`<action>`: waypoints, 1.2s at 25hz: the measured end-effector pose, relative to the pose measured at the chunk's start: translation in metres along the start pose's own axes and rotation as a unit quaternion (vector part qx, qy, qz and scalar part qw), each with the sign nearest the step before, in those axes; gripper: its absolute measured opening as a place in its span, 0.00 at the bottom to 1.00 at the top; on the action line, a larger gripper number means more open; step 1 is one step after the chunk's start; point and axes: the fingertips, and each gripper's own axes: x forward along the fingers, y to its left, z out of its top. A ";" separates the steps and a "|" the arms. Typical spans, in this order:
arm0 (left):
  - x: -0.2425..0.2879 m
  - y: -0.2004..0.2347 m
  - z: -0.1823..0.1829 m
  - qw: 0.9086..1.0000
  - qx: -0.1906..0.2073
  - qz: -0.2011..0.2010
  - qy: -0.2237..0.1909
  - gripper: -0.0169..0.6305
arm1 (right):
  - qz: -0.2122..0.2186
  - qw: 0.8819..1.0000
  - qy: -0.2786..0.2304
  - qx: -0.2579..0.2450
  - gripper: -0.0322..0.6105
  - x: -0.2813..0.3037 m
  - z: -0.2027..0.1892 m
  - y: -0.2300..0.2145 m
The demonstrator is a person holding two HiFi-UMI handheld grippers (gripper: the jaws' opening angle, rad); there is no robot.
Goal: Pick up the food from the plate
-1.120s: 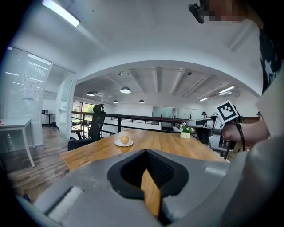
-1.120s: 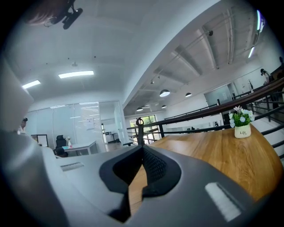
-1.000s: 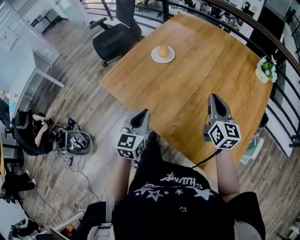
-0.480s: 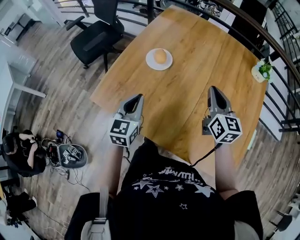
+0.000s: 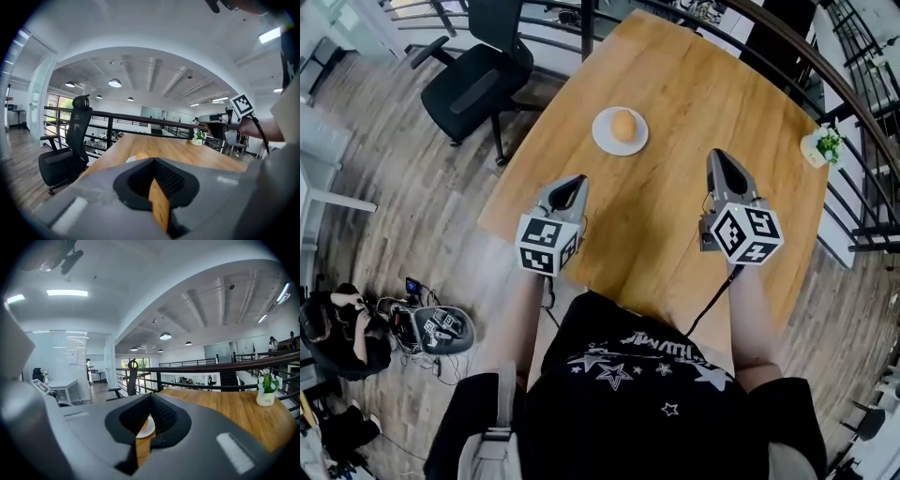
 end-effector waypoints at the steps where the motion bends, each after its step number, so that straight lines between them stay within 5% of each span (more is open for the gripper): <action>1: 0.006 0.004 0.000 1.000 -0.001 -0.004 0.004 0.03 | -0.002 1.000 0.003 -0.001 0.05 0.008 0.001 0.000; 13: 0.071 0.053 -0.011 0.998 -0.007 -0.025 0.055 0.03 | -0.003 0.996 0.075 0.040 0.06 0.103 -0.036 0.010; 24: 0.097 0.086 -0.018 0.997 -0.027 -0.014 0.065 0.03 | 0.016 0.992 0.122 0.022 0.45 0.172 -0.094 0.032; 30: 0.108 0.104 -0.024 0.997 -0.037 -0.005 0.070 0.03 | 0.011 0.988 0.153 0.001 0.53 0.201 -0.132 0.042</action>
